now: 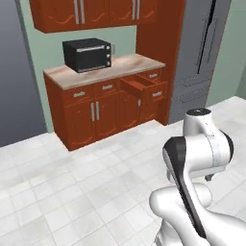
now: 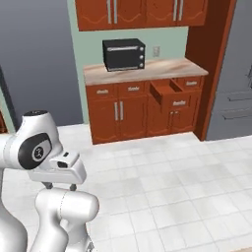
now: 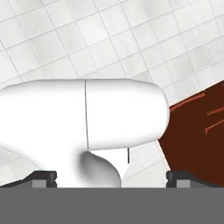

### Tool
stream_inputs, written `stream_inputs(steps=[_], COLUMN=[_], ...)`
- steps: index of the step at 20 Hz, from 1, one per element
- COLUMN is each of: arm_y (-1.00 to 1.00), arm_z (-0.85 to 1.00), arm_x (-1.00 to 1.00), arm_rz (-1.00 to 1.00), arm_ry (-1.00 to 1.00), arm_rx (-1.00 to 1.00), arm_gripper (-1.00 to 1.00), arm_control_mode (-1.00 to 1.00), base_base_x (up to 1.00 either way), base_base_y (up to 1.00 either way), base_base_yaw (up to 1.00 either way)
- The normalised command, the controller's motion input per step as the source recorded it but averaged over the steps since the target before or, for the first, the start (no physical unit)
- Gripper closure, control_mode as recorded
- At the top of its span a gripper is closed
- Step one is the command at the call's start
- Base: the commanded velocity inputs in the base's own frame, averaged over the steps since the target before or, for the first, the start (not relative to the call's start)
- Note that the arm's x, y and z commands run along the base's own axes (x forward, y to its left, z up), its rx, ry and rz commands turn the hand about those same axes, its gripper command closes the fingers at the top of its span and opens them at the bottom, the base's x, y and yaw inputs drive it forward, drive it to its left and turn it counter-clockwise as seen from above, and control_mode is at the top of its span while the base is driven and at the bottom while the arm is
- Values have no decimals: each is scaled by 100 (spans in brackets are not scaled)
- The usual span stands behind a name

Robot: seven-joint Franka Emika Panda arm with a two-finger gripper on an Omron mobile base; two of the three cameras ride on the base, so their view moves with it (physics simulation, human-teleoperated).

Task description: Restock the sink supplies by placing the sponge and soap dispenser on the counter and next to the sink. Make sure the soap dispenser is upright.

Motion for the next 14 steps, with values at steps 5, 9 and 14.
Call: stream_inputs(steps=[5,9,14], arm_y=[0,0,0], arm_z=[0,0,0], arm_x=[0,0,0], arm_rz=[0,0,0], arm_ry=[0,0,0], arm_rx=[0,0,0], arm_gripper=[-100,-100,-100], arm_control_mode=[100,100,100], base_base_x=[100,100,100], base_base_y=[28,36,33], base_base_yaw=[-36,-36,-35])
